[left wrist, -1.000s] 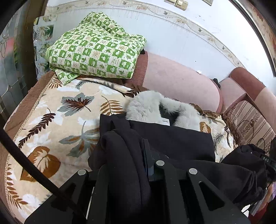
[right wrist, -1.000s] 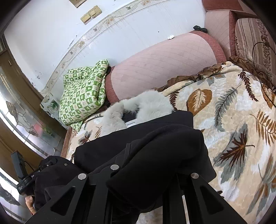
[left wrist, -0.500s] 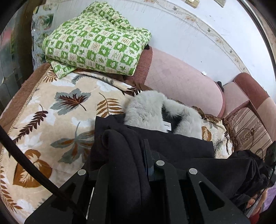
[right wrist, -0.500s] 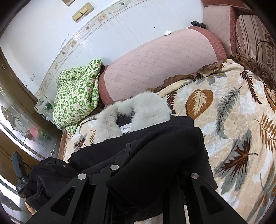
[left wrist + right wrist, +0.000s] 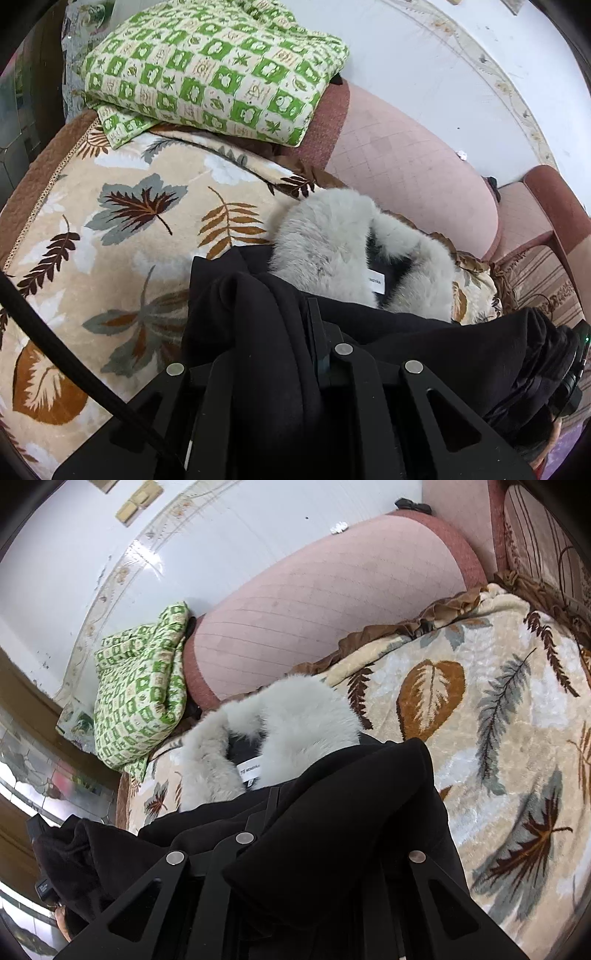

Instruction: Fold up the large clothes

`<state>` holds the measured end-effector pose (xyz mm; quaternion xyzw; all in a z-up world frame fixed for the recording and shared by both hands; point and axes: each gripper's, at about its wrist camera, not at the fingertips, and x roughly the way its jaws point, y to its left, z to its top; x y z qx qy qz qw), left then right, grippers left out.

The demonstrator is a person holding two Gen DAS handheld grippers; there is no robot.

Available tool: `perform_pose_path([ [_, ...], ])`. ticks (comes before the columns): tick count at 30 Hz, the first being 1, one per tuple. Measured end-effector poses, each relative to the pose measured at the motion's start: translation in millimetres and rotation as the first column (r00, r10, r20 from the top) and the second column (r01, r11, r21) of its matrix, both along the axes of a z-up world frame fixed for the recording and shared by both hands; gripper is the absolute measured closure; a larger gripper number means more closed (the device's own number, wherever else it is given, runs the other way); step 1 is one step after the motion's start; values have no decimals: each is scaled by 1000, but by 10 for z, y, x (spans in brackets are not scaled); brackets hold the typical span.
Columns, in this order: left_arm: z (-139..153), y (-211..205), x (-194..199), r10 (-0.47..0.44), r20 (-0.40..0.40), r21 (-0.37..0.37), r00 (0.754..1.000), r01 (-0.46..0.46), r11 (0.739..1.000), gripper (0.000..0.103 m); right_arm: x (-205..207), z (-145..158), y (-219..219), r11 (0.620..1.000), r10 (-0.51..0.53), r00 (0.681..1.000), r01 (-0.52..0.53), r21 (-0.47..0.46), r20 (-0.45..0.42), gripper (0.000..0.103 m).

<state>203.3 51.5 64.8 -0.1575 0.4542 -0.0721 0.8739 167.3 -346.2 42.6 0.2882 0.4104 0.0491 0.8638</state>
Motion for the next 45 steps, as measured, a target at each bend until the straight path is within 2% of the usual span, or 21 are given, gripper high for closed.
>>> perform_pose_path([
  [4,-107,5,162,9,-26,-3,1000,-9,1000,91,170,-115,1,1000,-10,1000,10,8,-23,88],
  [13,-375,73,594,29,-102,-80,994,-38,996,89,628,-450,-29,999,-28,994,31,27,-104,88],
  [20,-632,48,877,48,-148,-88,988,-62,994,87,888,-698,11,999,-35,990,36,6,-138,87],
  [24,-809,88,1027,70,-177,-126,982,-93,988,87,1018,-829,-4,999,-41,987,43,7,-154,87],
  [31,-970,-11,1198,80,-163,-104,983,-97,990,87,1233,-1002,-4,999,-46,987,44,-18,-155,87],
  [36,-1110,-21,1348,96,-184,-126,978,-120,985,87,1357,-1113,-35,998,-56,987,56,-6,-150,87],
  [40,-1077,-77,1334,82,-159,-111,984,-100,989,87,1356,-1156,-65,997,-70,988,73,16,-138,87],
  [42,-994,-79,1279,66,-141,-115,988,-83,990,83,1328,-1136,-69,997,-69,989,72,24,-134,87],
  [44,-844,-28,1179,40,-103,-162,994,-57,985,68,1294,-1097,-96,996,-63,988,71,51,-139,84],
  [45,-786,1,1142,35,-90,-187,995,-52,981,64,1275,-1073,-119,995,-59,988,70,74,-144,83],
])
